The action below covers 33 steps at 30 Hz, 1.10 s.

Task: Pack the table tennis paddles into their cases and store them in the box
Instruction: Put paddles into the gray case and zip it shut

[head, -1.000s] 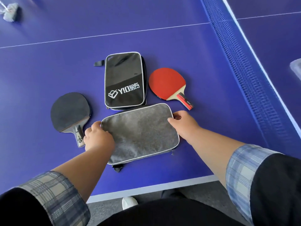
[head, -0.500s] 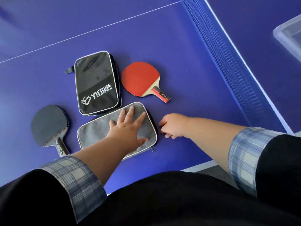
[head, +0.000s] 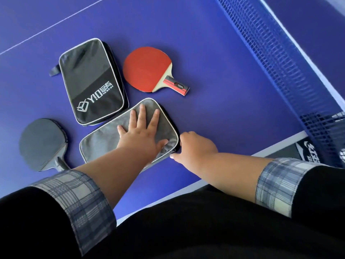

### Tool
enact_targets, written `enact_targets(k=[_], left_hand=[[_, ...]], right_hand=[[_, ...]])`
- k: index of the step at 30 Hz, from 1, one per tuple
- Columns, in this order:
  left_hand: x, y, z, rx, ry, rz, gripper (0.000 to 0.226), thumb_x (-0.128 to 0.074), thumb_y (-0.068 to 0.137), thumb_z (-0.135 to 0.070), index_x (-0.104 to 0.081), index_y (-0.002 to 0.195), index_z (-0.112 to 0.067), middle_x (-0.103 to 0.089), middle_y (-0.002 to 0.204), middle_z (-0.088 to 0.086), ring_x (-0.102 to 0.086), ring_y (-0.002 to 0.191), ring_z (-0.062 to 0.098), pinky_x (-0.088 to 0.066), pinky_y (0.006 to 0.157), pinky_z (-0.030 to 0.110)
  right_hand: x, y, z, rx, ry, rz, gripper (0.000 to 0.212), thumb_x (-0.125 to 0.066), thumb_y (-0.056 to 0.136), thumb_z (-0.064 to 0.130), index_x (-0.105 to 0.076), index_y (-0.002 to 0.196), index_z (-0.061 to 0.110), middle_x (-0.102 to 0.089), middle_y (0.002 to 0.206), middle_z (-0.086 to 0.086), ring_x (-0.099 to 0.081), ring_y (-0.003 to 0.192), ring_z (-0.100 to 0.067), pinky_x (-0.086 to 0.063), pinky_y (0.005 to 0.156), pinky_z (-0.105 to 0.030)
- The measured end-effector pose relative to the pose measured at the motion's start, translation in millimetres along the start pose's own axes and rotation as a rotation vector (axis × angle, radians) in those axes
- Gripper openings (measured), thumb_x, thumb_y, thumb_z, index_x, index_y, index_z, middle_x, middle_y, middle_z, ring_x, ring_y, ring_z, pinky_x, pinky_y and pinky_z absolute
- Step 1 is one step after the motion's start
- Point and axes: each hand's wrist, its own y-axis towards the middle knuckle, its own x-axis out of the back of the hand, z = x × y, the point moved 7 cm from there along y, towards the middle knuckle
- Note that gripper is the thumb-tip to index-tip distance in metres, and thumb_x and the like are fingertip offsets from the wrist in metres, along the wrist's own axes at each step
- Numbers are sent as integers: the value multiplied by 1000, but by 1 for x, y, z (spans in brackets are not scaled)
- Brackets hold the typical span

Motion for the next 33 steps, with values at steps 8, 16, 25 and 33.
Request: enact_targets(k=[8, 16, 25, 33], left_hand=[[-3, -3, -5, -75, 12, -59, 84, -16, 77, -85, 26, 142, -51, 25, 158, -1, 11, 145, 47, -19, 100, 78], [-10, -13, -1, -100, 45, -154, 88, -6, 77, -87, 20, 148, -42, 25, 160, 7, 13, 146, 43, -7, 108, 72], [-10, -13, 7, -134, -63, -233, 89, -10, 76, -87, 9, 151, -44, 11, 163, 0, 4, 148, 33, -3, 117, 56], [-8, -16, 10, -112, -103, -236, 95, -21, 77, -84, 5, 154, -35, 8, 163, 6, 6, 149, 29, -3, 120, 49]], right_hand=[[-6, -20, 2, 100, -26, -208, 19, -45, 102, 30, -48, 91, 16, -56, 98, -5, -50, 71, -26, -37, 56, -35], [-18, -26, 3, 154, -238, -284, 19, -47, 96, 16, -31, 86, 17, -38, 61, 3, -42, 48, -25, -23, 42, -28], [11, -9, -8, 126, -306, -324, 25, -50, 93, 6, -28, 87, 17, -33, 57, 4, -32, 41, -16, -19, 39, -25], [41, 35, 5, 209, -407, -260, 37, -56, 91, 3, -23, 86, 18, -31, 63, 5, -34, 46, -17, -19, 40, -29]])
